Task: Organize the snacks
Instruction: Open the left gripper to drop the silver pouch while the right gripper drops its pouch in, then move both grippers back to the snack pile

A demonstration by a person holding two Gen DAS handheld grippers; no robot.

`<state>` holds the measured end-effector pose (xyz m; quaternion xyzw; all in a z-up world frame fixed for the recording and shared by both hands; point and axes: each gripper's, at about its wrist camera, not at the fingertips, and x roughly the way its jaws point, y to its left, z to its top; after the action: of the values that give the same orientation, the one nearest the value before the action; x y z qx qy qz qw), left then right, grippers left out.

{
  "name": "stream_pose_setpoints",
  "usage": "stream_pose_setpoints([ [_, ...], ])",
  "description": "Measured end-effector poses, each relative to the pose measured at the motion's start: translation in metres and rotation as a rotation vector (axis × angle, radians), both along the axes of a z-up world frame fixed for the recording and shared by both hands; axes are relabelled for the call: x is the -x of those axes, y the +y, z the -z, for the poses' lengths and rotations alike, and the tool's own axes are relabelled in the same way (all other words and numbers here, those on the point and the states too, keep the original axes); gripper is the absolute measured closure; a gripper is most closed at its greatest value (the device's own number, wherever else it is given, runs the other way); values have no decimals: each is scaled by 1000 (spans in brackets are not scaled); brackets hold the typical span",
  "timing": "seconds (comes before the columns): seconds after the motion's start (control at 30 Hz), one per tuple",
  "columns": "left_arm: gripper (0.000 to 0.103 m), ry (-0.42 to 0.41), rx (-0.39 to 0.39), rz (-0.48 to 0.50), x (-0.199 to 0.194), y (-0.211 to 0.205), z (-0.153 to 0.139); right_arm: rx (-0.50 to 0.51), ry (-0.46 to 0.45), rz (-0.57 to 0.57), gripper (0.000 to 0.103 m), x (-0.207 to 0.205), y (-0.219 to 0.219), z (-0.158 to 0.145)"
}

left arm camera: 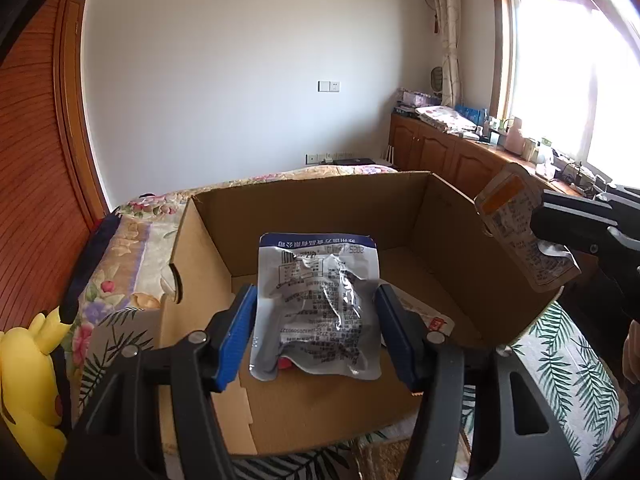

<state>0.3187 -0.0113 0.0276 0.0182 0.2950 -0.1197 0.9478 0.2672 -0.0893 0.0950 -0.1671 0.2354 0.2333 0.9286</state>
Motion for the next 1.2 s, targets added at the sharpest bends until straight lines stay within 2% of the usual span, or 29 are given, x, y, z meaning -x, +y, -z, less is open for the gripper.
stream_pose_setpoints([
  [0.4, 43, 47, -13, -5, -18, -10, 17, -28, 72, -10, 97, -26, 6, 28],
  [0.83, 42, 70, 4, -4, -18, -9, 22, -81, 174, -4, 97, -51, 8, 49],
  [1.2, 34, 40, -4, 4, -11, -7, 19, -106, 197, 6, 96, -53, 2, 51],
])
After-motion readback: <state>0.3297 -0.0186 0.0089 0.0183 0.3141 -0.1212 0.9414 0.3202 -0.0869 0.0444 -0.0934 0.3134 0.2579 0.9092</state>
